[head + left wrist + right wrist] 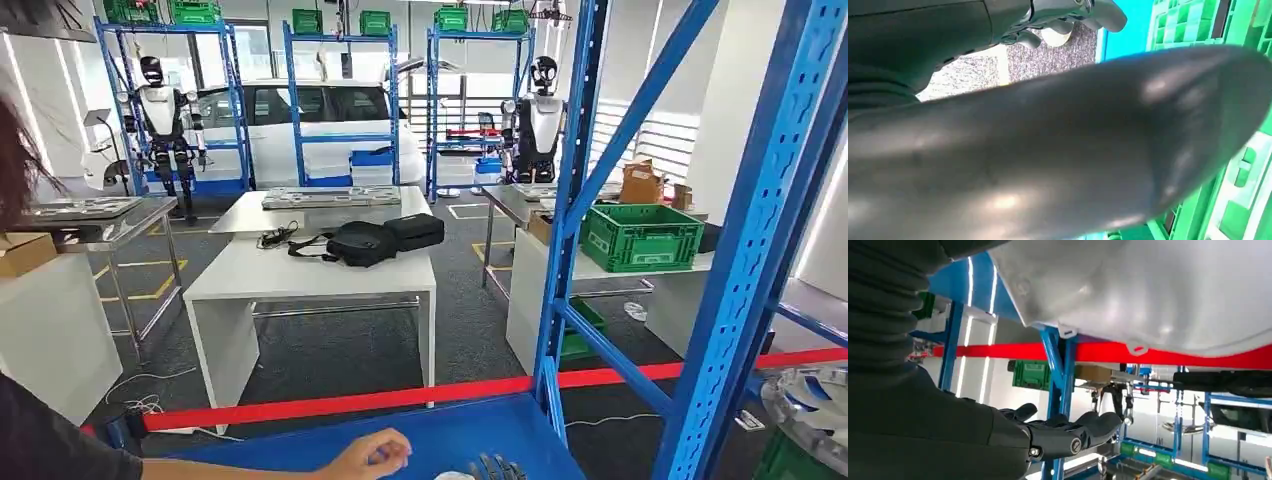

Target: Take the parts from the cabinet and place them on the table.

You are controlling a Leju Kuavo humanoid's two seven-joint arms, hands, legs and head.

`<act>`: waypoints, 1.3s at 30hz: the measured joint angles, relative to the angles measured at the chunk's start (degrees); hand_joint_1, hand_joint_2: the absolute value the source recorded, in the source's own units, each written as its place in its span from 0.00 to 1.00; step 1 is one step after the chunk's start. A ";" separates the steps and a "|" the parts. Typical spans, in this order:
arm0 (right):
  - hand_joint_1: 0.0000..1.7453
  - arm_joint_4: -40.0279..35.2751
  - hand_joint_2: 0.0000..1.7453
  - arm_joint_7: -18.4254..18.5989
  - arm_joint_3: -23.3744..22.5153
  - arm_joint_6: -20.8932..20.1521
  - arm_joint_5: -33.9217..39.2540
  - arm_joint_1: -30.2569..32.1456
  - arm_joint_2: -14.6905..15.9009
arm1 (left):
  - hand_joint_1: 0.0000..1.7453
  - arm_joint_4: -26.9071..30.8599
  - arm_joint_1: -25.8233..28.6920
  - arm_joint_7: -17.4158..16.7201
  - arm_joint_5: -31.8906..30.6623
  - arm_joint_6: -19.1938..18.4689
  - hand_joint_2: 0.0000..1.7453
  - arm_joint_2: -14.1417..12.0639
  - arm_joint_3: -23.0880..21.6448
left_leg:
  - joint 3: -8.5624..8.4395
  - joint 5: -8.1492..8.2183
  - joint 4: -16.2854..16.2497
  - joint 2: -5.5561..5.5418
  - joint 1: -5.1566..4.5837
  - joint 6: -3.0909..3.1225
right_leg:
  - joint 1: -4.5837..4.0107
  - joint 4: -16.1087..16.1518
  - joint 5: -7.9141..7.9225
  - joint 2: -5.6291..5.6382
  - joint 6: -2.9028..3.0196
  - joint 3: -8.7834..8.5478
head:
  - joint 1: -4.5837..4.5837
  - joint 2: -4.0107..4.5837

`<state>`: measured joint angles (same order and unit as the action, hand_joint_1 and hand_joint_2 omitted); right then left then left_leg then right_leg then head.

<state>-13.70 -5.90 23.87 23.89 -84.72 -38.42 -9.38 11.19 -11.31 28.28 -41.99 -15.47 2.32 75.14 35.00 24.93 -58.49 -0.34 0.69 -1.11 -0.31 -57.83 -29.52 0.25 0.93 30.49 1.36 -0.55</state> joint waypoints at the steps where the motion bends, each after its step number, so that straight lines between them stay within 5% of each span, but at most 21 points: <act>1: 0.00 0.00 0.00 0.04 0.00 0.11 -0.07 -0.31 0.07 | 0.00 0.00 0.00 0.04 0.00 0.00 0.00 0.00 0.00 | 0.02 0.00 0.00 0.00 0.00 0.00 | 0.00 0.00 0.00 0.00 0.00 0.01 | 0.00 0.00; 39: 0.00 -0.02 0.00 0.07 0.00 1.14 -0.28 -5.10 0.94 | 0.00 0.00 0.20 0.28 0.61 0.00 0.00 0.00 0.00 | 0.03 0.00 0.06 0.00 0.01 0.00 | -0.01 -0.01 -0.04 0.00 0.02 0.05 | 0.00 0.00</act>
<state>-13.73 -5.84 23.87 25.03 -85.00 -43.52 -8.44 11.19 -11.11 28.57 -41.37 -15.47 2.32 75.14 35.04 24.93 -58.43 -0.34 0.71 -1.11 -0.32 -57.83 -29.56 0.25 0.95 30.54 1.36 -0.55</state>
